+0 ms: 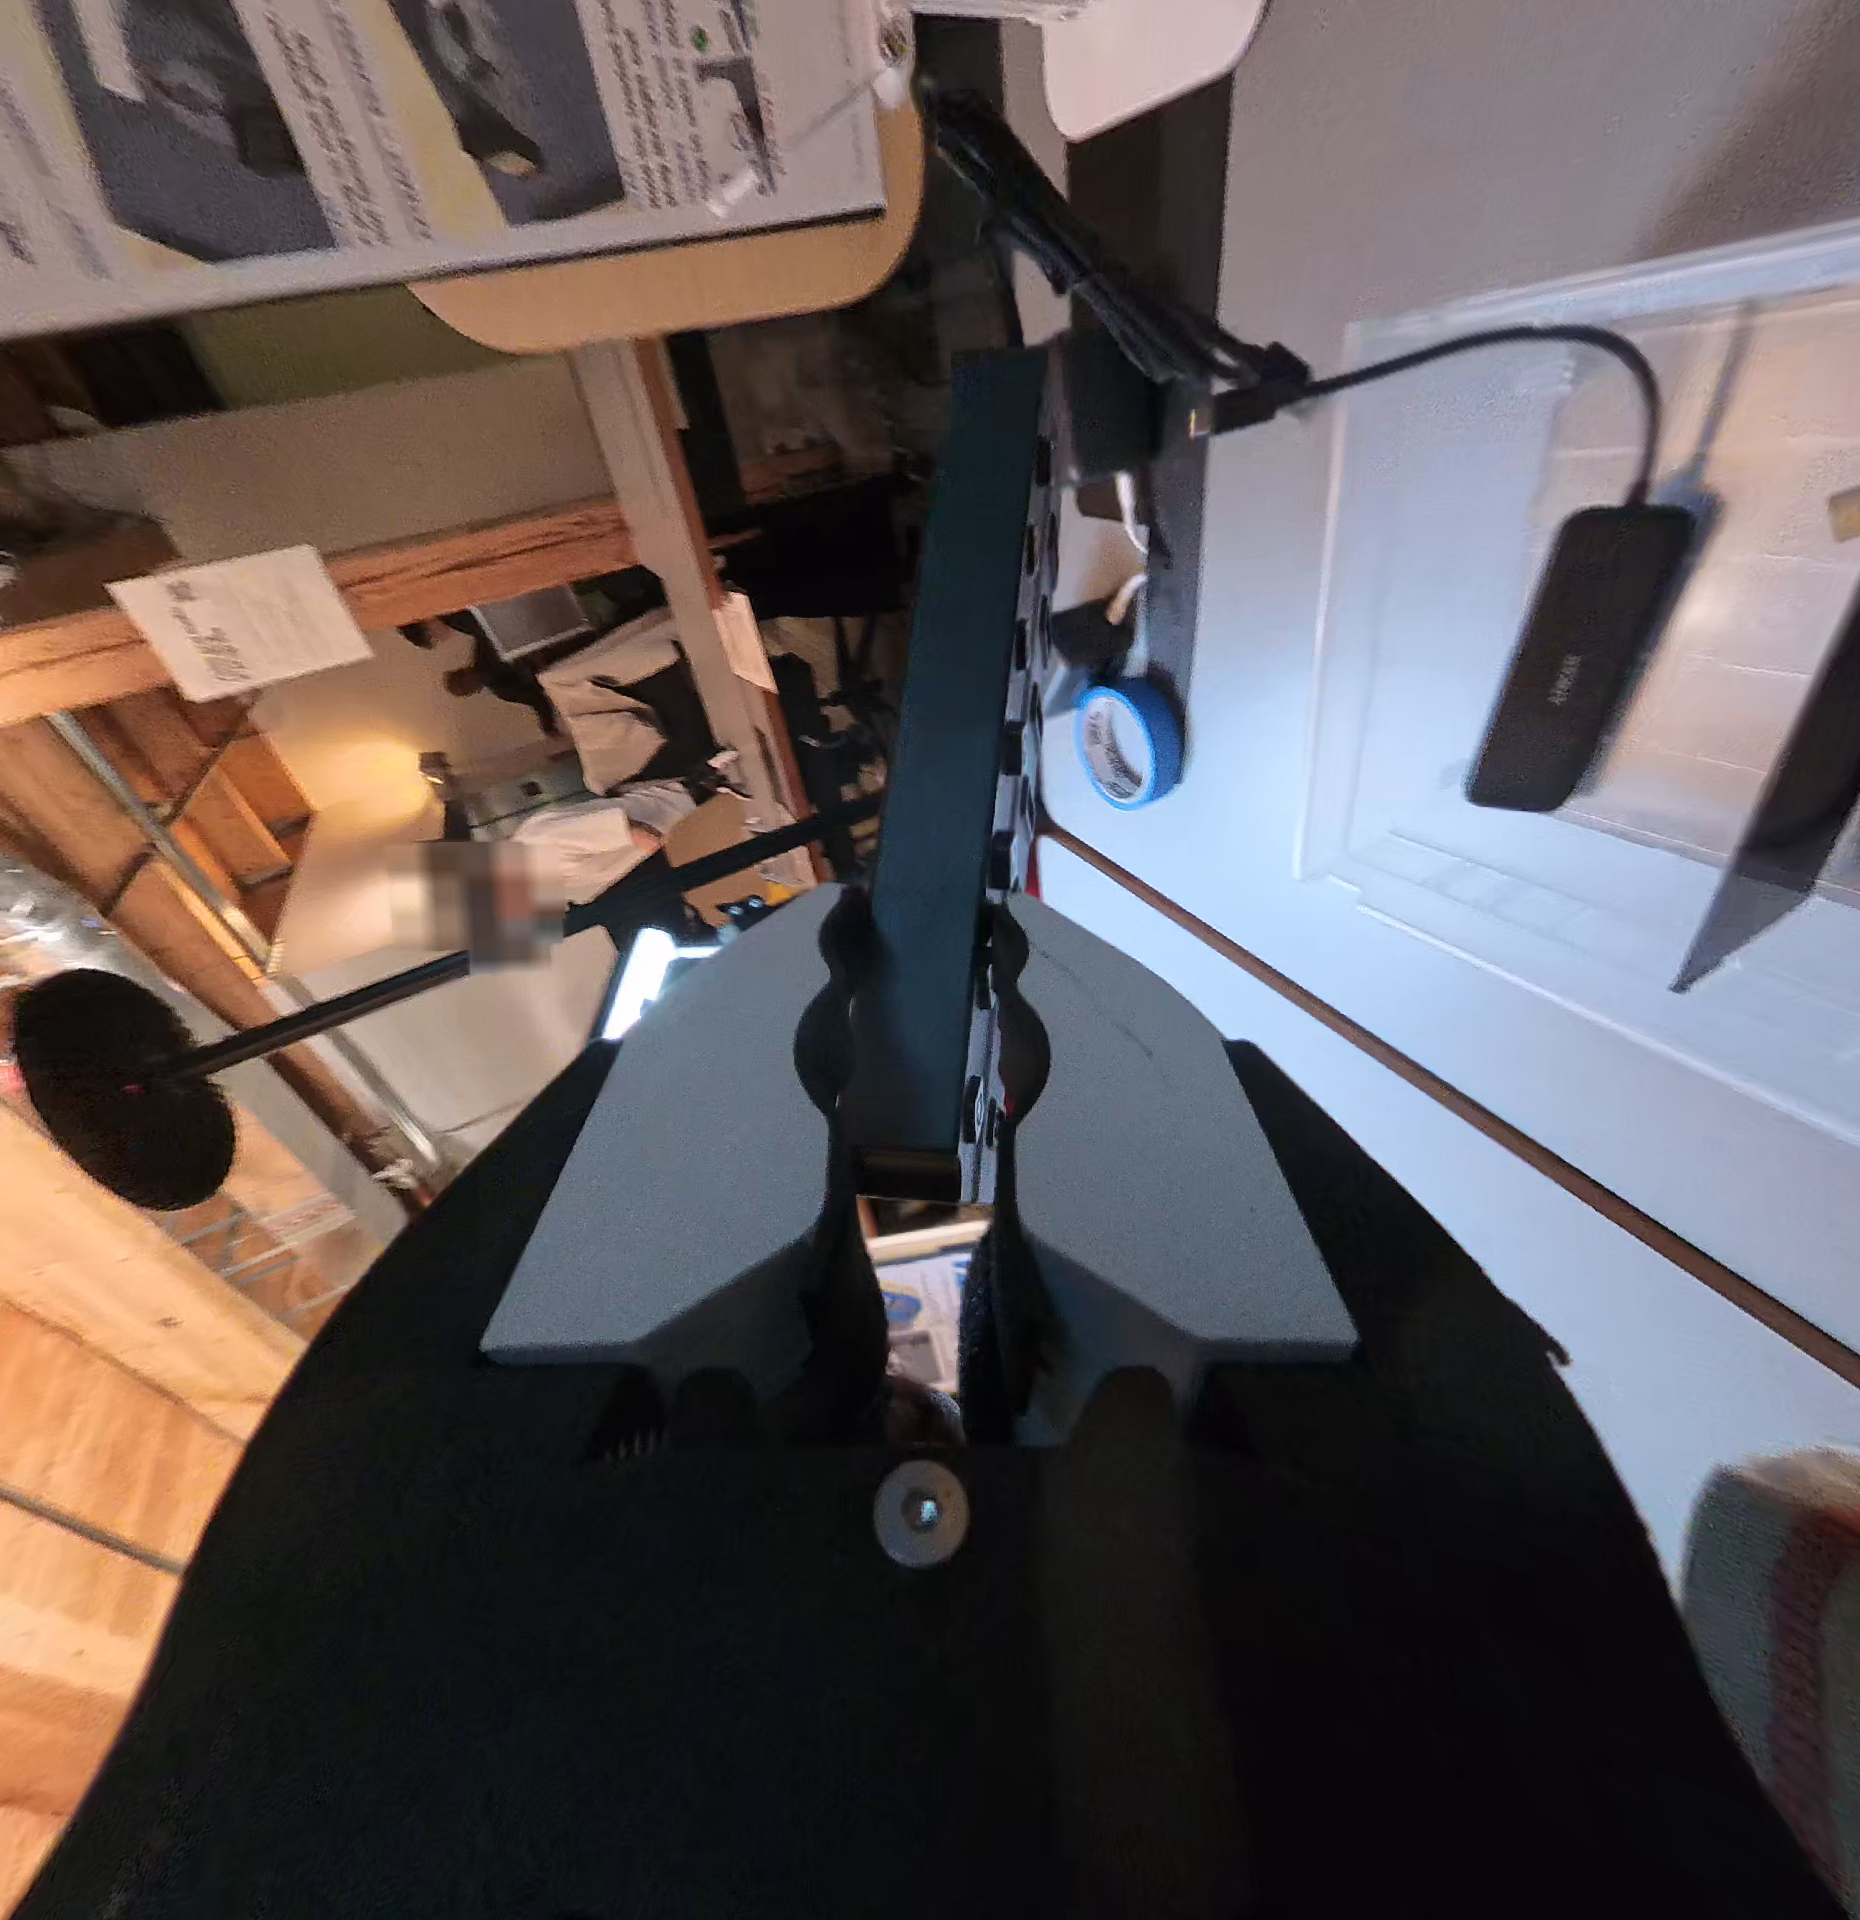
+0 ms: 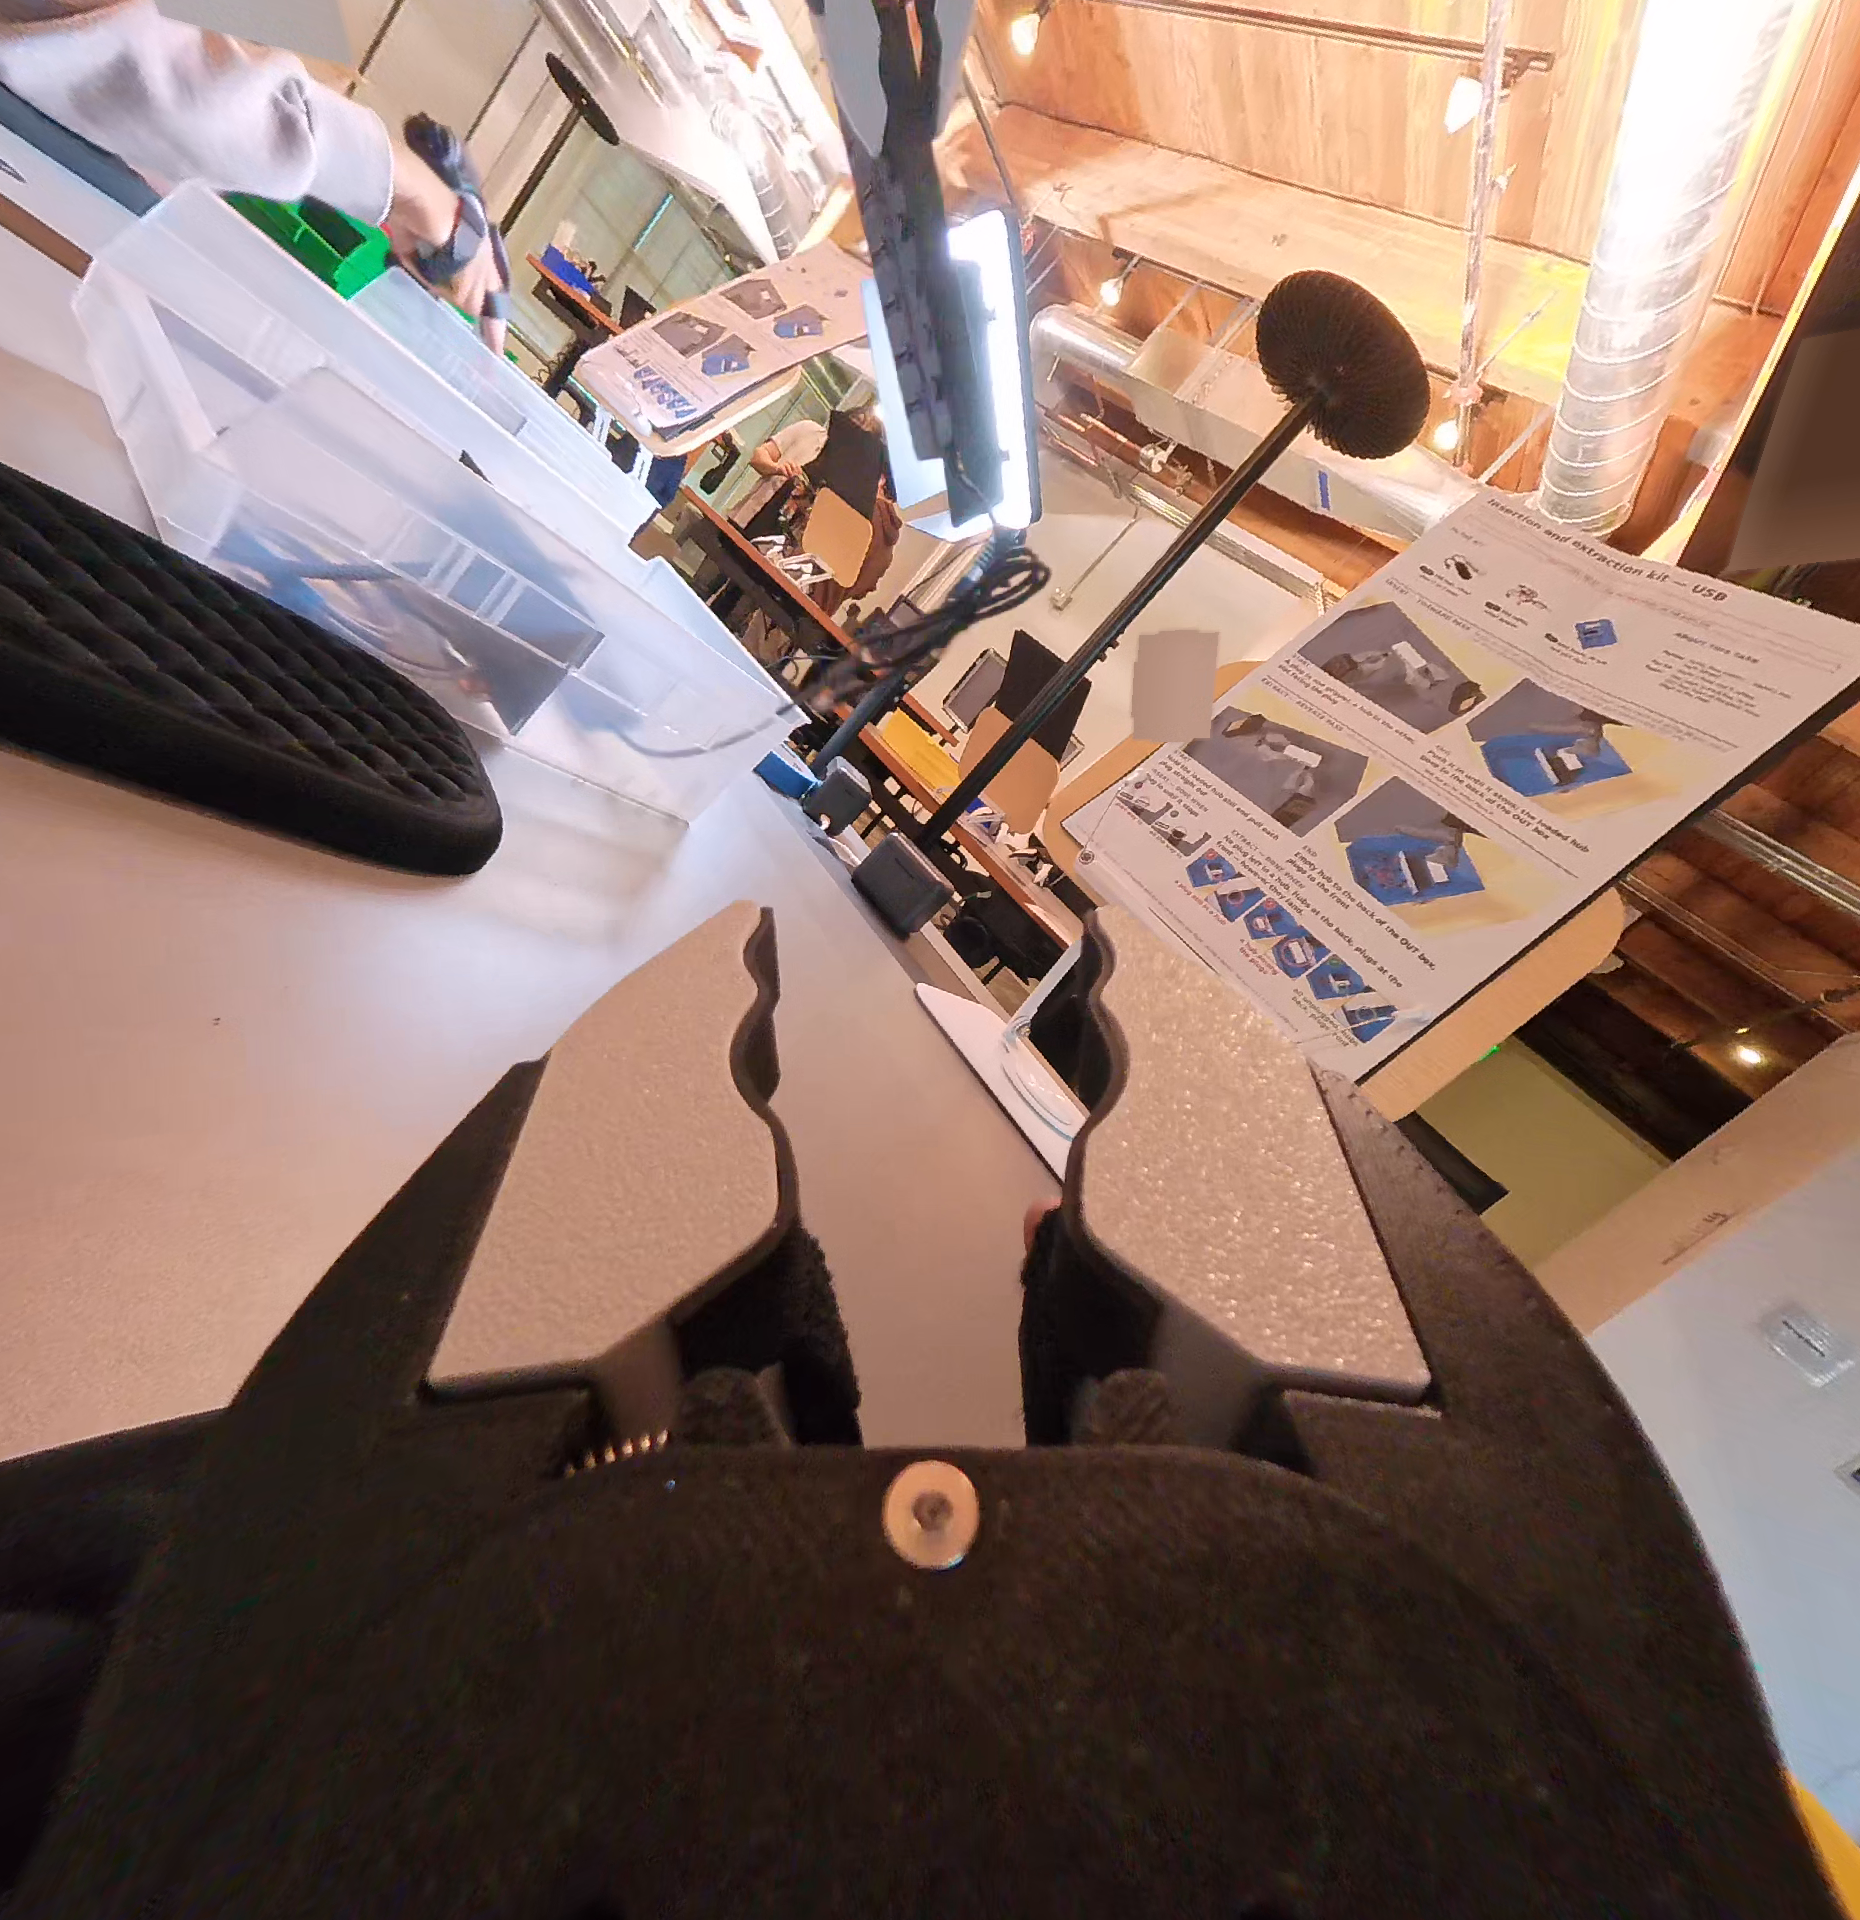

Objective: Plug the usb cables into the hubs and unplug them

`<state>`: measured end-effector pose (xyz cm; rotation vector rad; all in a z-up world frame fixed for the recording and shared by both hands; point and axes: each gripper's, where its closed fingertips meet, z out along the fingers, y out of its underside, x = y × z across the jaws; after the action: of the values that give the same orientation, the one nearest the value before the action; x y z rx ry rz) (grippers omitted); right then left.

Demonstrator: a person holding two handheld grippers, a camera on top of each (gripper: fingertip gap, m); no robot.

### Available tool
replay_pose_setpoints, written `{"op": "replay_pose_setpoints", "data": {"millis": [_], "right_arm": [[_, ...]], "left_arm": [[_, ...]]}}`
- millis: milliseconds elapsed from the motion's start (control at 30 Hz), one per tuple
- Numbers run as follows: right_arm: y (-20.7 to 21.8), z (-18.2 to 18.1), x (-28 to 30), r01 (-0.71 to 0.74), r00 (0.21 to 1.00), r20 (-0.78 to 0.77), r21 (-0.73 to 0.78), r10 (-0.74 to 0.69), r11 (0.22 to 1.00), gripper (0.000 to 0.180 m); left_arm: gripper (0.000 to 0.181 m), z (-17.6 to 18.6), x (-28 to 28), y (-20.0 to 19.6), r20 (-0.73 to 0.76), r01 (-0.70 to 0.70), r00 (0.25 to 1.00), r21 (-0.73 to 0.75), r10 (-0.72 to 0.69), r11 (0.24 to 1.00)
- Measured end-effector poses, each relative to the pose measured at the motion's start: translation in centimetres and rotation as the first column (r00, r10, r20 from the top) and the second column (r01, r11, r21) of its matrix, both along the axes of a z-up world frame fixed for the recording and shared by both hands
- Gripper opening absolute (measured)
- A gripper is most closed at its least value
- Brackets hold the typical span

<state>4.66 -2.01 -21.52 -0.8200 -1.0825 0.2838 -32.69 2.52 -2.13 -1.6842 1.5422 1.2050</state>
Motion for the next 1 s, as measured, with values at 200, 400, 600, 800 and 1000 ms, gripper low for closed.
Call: {"op": "replay_pose_setpoints", "data": {"millis": [200,400,600,800,1000], "right_arm": [[-0.1,0.0,-0.3,0.0,1.0,0.009,0.004,0.0,1.0,0.056],[-0.8,3.0,-1.6,0.037,0.998,-0.05,0.051,-0.034,0.998,0.059],[-3.0,8.6,-5.3,0.108,0.994,-0.029,0.211,-0.104,0.971,0.074],[1.9,4.0,-10.8,0.344,0.863,0.369,0.07,-0.344,0.936,0.069],[1.6,5.3,-10.2,0.374,0.857,0.27,0.261,-0.439,0.89,0.024]], "left_arm": [[0.023,1.6,5.1,-0.8,-0.045,0.139,0.99,0.134,-0.134,0.981],[0.024,-0.4,12.1,-2.7,-0.013,0.276,0.96,0.202,-0.279,0.94],[0.023,-7.0,18.7,-3.2,-0.078,0.327,0.945,0.282,-0.318,0.902],[0.023,-13.8,25.0,-3.7,0.03,0.427,0.894,0.245,-0.447,0.871],[0.025,-12.8,26.7,-5.7,-0.043,0.498,0.852,0.377,-0.522,0.781]]}}
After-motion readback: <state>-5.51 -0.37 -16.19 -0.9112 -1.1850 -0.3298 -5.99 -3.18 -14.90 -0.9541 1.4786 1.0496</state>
